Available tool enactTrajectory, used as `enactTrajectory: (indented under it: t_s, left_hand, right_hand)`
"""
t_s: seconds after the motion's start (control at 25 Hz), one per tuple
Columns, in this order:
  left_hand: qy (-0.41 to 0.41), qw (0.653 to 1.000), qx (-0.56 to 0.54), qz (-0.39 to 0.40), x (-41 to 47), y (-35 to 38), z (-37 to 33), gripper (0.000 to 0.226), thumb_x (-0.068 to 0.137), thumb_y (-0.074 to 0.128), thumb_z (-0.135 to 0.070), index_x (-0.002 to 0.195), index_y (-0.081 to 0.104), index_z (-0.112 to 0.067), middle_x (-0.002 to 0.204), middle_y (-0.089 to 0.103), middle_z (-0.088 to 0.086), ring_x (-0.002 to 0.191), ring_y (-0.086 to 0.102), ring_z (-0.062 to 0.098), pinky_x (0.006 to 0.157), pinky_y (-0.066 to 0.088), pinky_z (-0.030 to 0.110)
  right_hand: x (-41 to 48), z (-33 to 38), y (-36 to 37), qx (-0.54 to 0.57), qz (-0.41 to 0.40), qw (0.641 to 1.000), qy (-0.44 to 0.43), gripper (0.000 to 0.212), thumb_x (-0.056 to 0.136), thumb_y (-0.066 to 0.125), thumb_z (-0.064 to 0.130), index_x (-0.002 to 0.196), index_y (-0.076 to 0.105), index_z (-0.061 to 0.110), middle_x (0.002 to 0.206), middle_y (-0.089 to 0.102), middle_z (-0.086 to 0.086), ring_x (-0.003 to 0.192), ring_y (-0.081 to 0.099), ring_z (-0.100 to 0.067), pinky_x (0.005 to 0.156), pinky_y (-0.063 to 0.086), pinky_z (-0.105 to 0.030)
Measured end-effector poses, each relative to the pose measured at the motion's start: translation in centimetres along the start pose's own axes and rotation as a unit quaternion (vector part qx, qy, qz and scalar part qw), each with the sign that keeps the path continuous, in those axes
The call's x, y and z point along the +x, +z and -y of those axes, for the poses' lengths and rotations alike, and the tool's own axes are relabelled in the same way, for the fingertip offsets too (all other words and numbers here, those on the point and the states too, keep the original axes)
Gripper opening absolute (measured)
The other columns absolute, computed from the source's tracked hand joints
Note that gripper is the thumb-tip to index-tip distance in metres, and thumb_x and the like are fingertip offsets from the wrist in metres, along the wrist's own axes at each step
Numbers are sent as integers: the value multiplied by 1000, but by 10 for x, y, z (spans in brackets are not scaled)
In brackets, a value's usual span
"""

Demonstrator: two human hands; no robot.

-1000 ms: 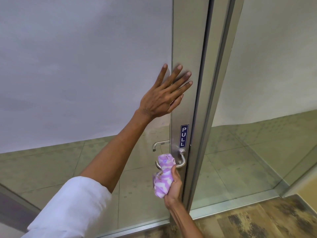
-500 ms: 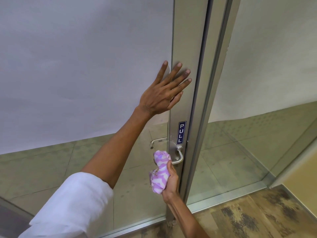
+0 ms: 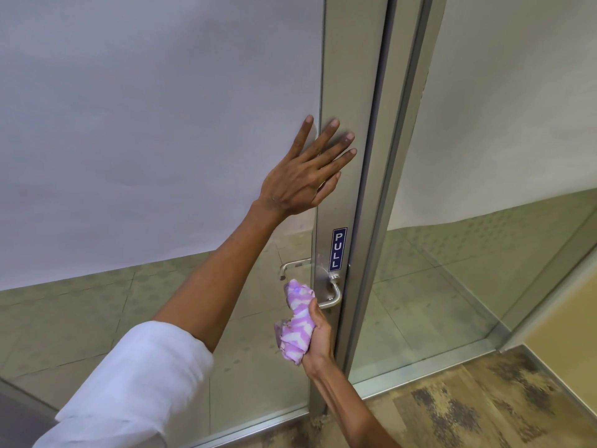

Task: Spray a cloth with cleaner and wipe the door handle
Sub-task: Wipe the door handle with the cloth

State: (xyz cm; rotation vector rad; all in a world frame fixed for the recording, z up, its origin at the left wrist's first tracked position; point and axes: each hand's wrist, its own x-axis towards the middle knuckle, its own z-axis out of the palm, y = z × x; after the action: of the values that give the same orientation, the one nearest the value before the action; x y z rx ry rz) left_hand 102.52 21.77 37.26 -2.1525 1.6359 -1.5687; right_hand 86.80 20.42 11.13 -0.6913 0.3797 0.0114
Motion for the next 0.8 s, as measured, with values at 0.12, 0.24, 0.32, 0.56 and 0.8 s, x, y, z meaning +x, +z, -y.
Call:
enactTrajectory:
  t_s: [0.12, 0.24, 0.32, 0.56, 0.8]
  left_hand:
    - [-1, 1000, 1, 1, -1, 1, 0, 49, 108, 33, -31, 155, 37, -16, 162, 38, 10, 149, 33, 37, 121, 14, 62]
    - [0, 1000, 2, 5, -1, 2, 0, 49, 108, 31, -31, 155, 37, -16, 162, 37, 10, 150, 32, 37, 121, 13, 62]
    - [1, 1000, 6, 5, 0, 2, 0, 50, 108, 31, -31, 155, 37, -16, 162, 37, 10, 150, 32, 37, 121, 12, 61]
    - [-1, 1000, 5, 6, -1, 4, 1, 50, 109, 31, -31, 156, 35, -16, 162, 36, 10, 150, 31, 36, 122, 10, 61]
    - [5, 1000, -1, -4, -1, 6, 1, 50, 108, 35, -30, 155, 36, -15, 162, 37, 10, 150, 31, 37, 122, 10, 61]
  right_hand:
    - [-2, 0, 4, 9, -2, 1000, 3, 75, 83, 55, 66, 137, 54, 14, 71, 51, -15, 54, 52, -25, 45, 37, -26]
    - [0, -2, 5, 35, -11, 999, 15, 76, 83, 59, 61, 135, 54, 6, 74, 51, -16, 65, 51, -28, 46, 43, -26]
    - [1, -3, 4, 36, -4, 999, 30, 75, 81, 61, 62, 124, 58, 2, 71, 52, -16, 65, 51, -27, 47, 42, -25]
    - [-4, -6, 7, 41, 89, 988, 117, 65, 86, 56, 65, 93, 60, 1, 69, 47, -13, 56, 43, -21, 45, 34, -24]
    - [-15, -3, 3, 92, 150, 975, 137, 64, 94, 54, 54, 124, 55, -3, 90, 61, -19, 78, 59, -30, 72, 45, -38]
